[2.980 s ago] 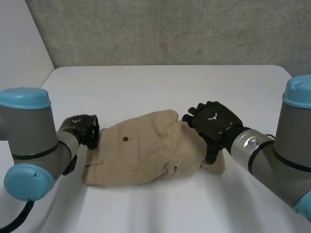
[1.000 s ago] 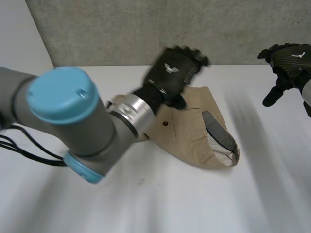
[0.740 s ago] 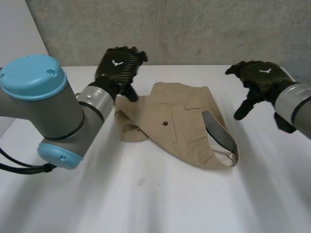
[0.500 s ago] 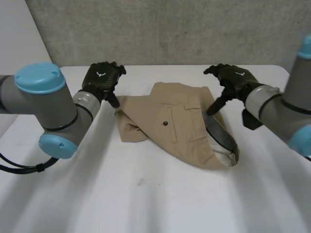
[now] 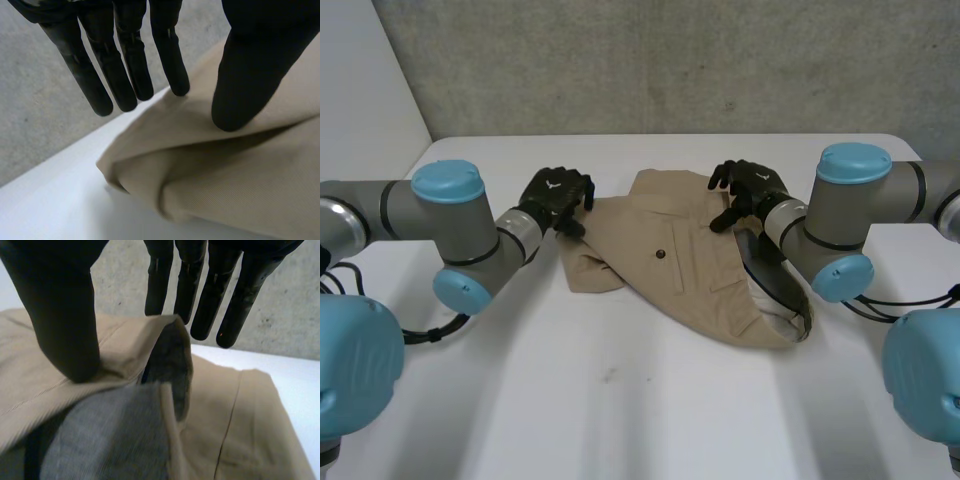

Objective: Fold the shorts.

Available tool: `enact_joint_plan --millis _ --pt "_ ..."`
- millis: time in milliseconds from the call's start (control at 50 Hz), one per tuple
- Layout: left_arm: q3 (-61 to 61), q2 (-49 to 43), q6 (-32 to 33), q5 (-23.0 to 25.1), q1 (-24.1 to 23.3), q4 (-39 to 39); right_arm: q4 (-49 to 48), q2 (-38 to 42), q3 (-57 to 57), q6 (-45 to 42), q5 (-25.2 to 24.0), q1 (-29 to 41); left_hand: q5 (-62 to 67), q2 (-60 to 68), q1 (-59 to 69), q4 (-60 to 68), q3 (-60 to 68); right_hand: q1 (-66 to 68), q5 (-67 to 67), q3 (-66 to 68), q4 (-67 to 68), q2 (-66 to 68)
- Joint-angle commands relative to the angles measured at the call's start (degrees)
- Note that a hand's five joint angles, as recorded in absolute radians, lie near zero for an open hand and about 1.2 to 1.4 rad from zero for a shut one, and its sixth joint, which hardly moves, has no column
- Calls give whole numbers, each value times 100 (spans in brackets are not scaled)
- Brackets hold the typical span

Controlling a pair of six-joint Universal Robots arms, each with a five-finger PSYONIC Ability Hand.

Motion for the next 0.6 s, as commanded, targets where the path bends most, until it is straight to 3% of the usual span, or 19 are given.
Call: enact_joint_plan --millis 20,100,260,460,500,520,560,600 --pt "278 -97 27 -65 -21 -364 402 129 -217 -193 -52 -3 3373 3335 3214 3332 3347 5159 4856 4710 4717 4707" --pt "190 157 9 -82 -118 -347 394 -257 -103 -483 27 -3 3373 3335 3214 3332 3347 5165 4862 4717 4723 4714" --pt "-705 1422 -149 -302 -363 -118 25 -2049 897 -1054 19 -3 3373 3335 3214 3332 3347 5165 4862 4717 4723 4714" --pt "-3008 3171 -667 -311 -759 -65 -20 -4247 3296 -3435 220 14 3373 3335 3214 3332 3347 5165 4862 4717 4723 4714" --pt "-3289 3365 -746 -302 -803 -39 -20 -4659 3857 -3891 230 41 1669 1632 1511 1629 1643 5165 4862 4717 4723 4714" --pt "-3543 3557 -816 -311 -803 31 -20 -4783 4043 -4007 212 50 -705 -743 -864 -746 -731 5165 4862 4717 4723 4714" --pt "-3711 3690 -869 -311 -803 110 -20 -5020 4369 -4174 194 76 -1818 -1856 -1977 -1859 -1844 5165 4862 4717 4723 4714" --pt "-3939 3848 -940 -328 -751 285 -37 -5346 4756 -4289 177 76 -1990 -2028 -2149 -2031 -2017 5165 4862 4717 4723 4714"
